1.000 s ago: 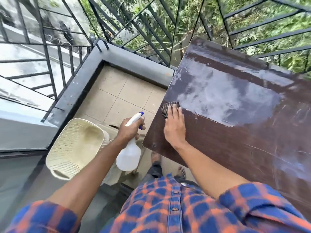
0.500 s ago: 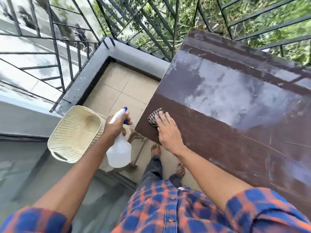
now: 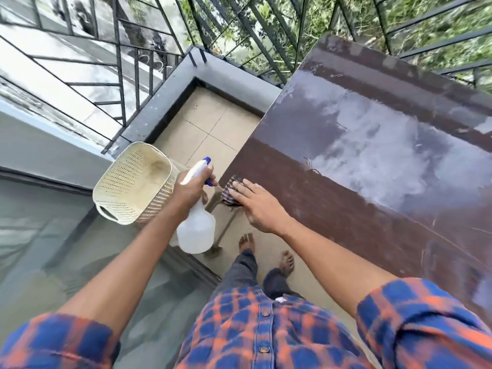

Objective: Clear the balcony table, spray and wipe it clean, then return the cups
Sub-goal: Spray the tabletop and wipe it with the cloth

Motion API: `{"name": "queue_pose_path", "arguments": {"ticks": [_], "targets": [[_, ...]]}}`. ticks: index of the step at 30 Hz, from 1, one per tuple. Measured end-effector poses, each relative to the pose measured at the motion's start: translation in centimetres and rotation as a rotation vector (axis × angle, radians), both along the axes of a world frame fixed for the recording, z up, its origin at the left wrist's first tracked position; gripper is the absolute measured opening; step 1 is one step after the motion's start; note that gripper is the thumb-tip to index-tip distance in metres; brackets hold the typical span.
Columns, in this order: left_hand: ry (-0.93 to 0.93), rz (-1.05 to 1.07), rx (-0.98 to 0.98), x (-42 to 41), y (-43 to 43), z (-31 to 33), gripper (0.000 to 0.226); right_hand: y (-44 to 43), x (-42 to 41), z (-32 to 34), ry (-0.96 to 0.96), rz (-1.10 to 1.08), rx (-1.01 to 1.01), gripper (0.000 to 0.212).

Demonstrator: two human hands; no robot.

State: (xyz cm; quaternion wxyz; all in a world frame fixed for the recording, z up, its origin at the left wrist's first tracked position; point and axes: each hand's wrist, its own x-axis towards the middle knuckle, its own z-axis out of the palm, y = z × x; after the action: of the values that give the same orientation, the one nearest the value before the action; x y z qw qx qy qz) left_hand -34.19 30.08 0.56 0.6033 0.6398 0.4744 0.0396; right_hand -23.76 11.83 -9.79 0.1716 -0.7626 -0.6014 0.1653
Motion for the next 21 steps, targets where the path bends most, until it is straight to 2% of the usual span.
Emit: {"name": "queue_pose_path", "arguments": {"ticks": [3, 6, 10, 13, 17, 21], "targets": [[0.02, -0.019, -0.004, 0.3, -1.4, 0.1, 0.035, -4.4, 0.0, -0.3, -0.015, -0.056, 0.027, 0.057], [0.009, -0.033, -0.025, 1.0, -2.8, 0.3, 0.033, -9.2, -0.5, -0.1, -0.018, -0.202, 0.015, 0.06], [0.035, -0.117, -0.018, 1.8, -3.6, 0.1, 0.038, -15.8, -1.8, 0.0, -0.059, -0.485, 0.022, 0.061], [0.045, -0.201, -0.049, 2.4, -4.1, 0.2, 0.047, -18.9, -2.7, 0.0, -0.041, -0.787, -0.033, 0.057], [0.025, -0.258, -0.069, 3.4, -4.5, 0.6, 0.045, -17.9, -3.3, 0.0, -0.021, -1.032, -0.078, 0.056], [-0.009, -0.325, -0.096, 5.2, -4.5, 1.1, 0.036, -11.7, -3.2, 0.4, 0.012, -1.095, -0.109, 0.058]]}}
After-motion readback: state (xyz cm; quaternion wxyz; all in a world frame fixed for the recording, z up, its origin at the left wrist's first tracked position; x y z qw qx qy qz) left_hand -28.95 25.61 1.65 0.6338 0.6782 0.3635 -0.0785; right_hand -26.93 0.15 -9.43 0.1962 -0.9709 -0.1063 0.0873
